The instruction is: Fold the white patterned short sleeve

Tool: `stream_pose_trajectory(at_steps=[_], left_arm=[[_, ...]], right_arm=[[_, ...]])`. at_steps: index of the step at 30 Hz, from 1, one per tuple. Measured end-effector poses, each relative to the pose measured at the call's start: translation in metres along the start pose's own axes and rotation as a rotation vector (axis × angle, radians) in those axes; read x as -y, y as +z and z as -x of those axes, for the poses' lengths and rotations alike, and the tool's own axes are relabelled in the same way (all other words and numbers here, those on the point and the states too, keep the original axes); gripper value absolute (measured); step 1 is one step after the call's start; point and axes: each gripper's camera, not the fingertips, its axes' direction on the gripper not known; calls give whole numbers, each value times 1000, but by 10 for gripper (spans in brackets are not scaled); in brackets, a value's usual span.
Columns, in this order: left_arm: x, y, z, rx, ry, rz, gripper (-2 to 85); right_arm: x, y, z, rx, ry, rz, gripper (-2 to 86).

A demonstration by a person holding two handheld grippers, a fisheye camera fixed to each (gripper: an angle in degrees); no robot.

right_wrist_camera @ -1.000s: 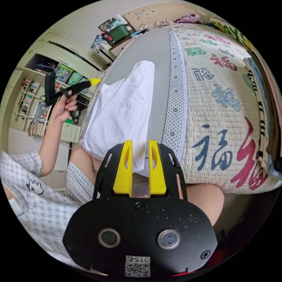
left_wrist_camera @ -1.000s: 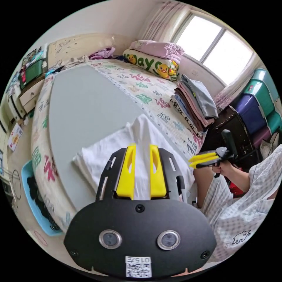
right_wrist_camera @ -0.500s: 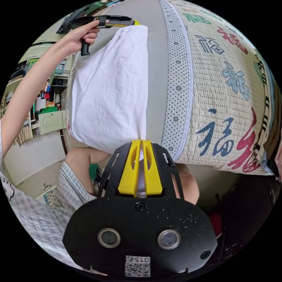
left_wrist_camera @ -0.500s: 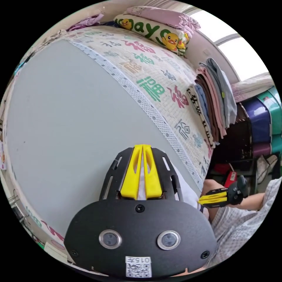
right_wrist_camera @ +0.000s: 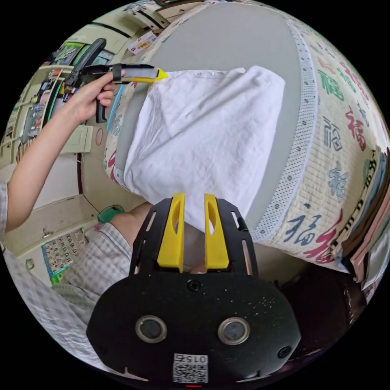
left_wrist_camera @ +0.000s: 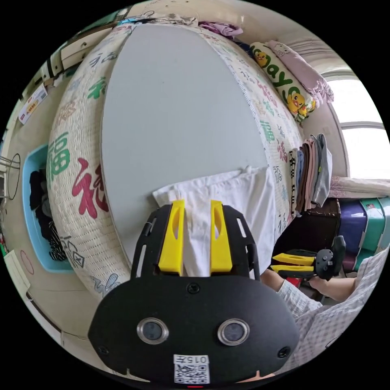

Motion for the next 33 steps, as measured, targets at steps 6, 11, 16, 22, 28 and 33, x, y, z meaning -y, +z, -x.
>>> stream_pose_trajectory(at_steps=[6, 11, 16, 22, 28, 33], left_arm=[[7, -8, 21, 0, -14, -74, 4], [-1, -33, 41, 49, -76, -203, -1], [5, -9, 57, -16, -115, -169, 9], [-23, -34, 67, -50, -145, -232, 73], [-31, -9, 82, -196, -113, -187, 108], [-15, 15, 84, -350, -43, -208, 103]], right_arm=[[40, 21, -38, -9, 49, -39, 71], [80, 35, -77, -61, 47, -89, 67], [109, 94, -126, -41, 106, 9, 71], [102, 92, -211, 91, 158, -263, 89], [147, 162, -306, 266, 101, -279, 137], [160, 229, -348, 351, 29, -270, 115]])
